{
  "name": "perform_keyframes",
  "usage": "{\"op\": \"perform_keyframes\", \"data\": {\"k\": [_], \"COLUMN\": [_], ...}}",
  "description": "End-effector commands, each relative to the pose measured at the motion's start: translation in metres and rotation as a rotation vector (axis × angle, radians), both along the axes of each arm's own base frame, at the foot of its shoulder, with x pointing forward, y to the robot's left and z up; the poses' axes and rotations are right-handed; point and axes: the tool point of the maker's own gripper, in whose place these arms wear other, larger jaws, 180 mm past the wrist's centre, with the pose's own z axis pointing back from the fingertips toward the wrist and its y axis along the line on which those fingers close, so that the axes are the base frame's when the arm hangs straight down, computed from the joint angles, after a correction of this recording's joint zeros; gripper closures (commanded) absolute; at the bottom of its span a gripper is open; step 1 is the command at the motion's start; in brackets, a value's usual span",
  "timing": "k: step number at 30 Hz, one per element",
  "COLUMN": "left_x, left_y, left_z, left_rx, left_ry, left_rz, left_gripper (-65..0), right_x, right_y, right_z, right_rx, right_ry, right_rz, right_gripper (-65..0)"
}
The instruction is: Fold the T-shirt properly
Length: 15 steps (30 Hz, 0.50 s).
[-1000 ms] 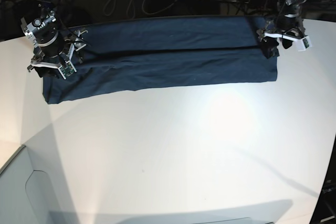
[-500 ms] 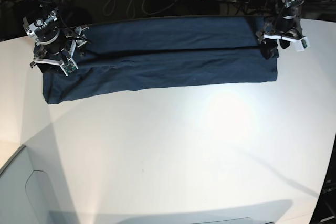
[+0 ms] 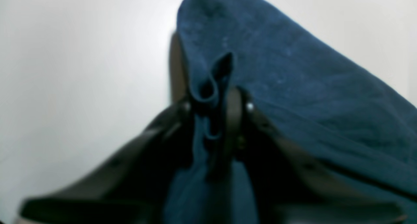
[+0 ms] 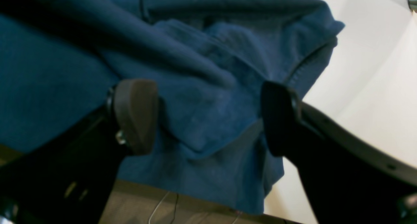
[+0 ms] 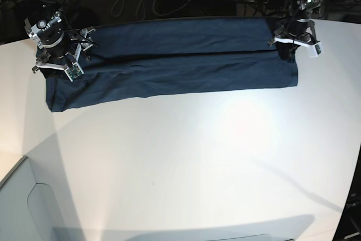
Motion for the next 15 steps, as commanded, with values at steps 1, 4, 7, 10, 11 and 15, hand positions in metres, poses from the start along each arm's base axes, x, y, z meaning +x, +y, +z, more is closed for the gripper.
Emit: {"op": "perform_keyframes", "data": {"k": [1, 4, 7, 10, 11, 15], "left_x": [-0.001, 0.0, 0.002, 0.008, 0.011, 0.022], "left_y": [0.001, 0.003, 0.004, 0.003, 0.002, -0.002], "left_z": [0.003, 0.006, 0.009, 0.023, 0.03, 0.055], "left_rx": [0.004, 0.014, 0.019, 0.041, 0.052, 0.088], "left_ry": [-0.001, -0.008, -0.016, -0.049, -0.063, -0.12], "left_rz": [-0.005, -0.002, -0.004, -0.019, -0.024, -0.049], "left_gripper": [-3.1, 0.0, 0.0, 0.0, 0.0, 0.0], "right_x": [0.005, 0.006, 0.005, 0.008, 0.009, 0.014], "right_y": [0.0, -0.001, -0.001, -0.003, -0.004, -0.006], "right_z": [0.008, 0.008, 0.003, -0.005, -0.008, -0.022], "right_rx": [0.001, 0.0, 0.007, 0.02, 0.026, 0.048], "right_ry": [-0.029, -0.031, -0.017, -0.002, 0.005, 0.033], "right_rz": [0.017, 0.015, 0.011, 0.003, -0.004, -0.023], "right_gripper": [-47.2, -47.2, -47.2, -47.2, -47.2, -47.2]}}
